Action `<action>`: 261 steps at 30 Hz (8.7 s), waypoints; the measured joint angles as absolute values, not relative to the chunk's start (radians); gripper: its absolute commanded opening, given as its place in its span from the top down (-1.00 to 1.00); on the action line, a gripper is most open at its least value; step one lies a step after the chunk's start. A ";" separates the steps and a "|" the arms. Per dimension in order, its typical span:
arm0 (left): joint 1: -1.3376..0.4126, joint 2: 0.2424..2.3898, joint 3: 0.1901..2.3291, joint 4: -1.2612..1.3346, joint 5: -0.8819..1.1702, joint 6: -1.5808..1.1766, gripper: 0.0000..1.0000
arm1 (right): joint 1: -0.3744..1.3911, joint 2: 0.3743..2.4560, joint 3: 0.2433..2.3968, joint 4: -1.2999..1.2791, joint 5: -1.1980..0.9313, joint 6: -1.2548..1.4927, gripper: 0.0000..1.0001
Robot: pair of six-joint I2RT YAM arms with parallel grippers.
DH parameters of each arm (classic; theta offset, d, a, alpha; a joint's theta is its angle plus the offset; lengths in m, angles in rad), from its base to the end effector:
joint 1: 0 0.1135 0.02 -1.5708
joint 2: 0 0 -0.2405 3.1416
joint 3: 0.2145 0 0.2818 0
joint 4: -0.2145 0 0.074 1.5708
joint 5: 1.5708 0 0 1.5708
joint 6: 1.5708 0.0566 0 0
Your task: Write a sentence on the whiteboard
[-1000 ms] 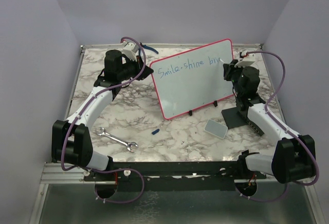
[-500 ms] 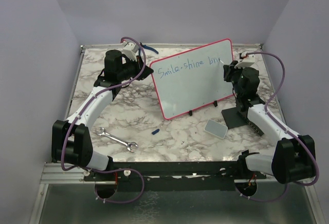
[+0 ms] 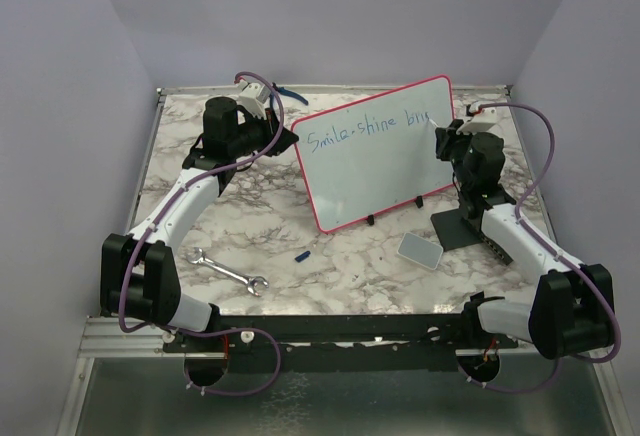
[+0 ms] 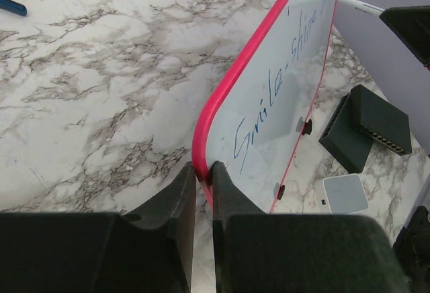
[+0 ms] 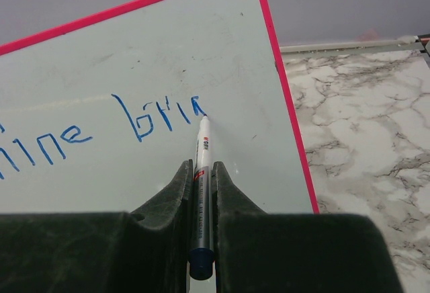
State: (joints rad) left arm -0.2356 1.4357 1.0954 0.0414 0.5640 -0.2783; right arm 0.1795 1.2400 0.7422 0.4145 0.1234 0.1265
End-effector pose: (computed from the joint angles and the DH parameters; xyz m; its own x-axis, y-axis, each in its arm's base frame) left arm 0.3660 -0.1190 0.2806 -0.4660 -0.1269 -0.8756 0.5887 0.6944 -0.4139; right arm 0.3379 0.0542 0.2514 -0.0883 0.1112 -0.9899 -0.0457 0.9922 0.1156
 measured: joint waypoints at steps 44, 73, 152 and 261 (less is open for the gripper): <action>-0.236 1.436 1.095 0.041 0.564 -0.278 1.00 | 0.179 1.257 0.772 0.417 0.131 0.112 0.99; -0.236 1.436 1.095 0.041 0.565 -0.279 1.00 | 0.179 1.227 0.713 0.410 0.082 0.130 0.99; -0.235 1.436 1.095 0.010 0.566 -0.212 1.00 | 0.123 1.304 0.814 0.425 0.029 0.149 0.99; -0.235 1.436 1.095 0.009 0.573 -0.204 1.00 | 0.123 1.307 0.763 0.447 0.094 0.159 0.99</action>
